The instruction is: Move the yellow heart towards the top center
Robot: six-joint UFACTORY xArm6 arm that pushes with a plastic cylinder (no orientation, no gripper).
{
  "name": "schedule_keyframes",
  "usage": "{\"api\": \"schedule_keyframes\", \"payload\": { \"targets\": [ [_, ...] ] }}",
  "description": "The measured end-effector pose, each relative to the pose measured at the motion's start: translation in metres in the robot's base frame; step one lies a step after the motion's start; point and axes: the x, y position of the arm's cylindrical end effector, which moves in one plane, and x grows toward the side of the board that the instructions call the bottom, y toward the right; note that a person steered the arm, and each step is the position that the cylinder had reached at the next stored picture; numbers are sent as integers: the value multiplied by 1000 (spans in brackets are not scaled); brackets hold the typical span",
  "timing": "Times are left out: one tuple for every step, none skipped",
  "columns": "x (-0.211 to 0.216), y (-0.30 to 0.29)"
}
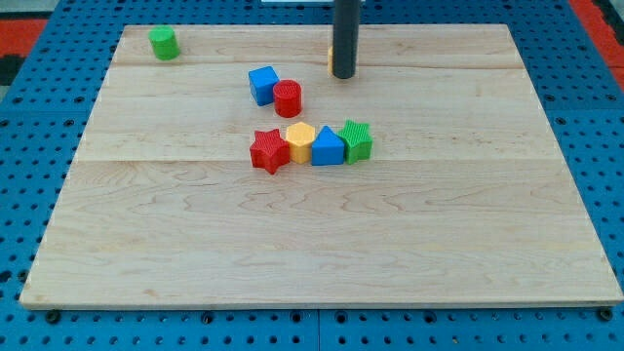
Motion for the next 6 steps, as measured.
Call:
{"api": "schedule_keyframes", "payload": {
  "targets": [
    [-19, 25],
    [-30, -26],
    [-19, -35],
    [-4, -67],
    [-10, -89],
    [-22, -64]
  ]
}}
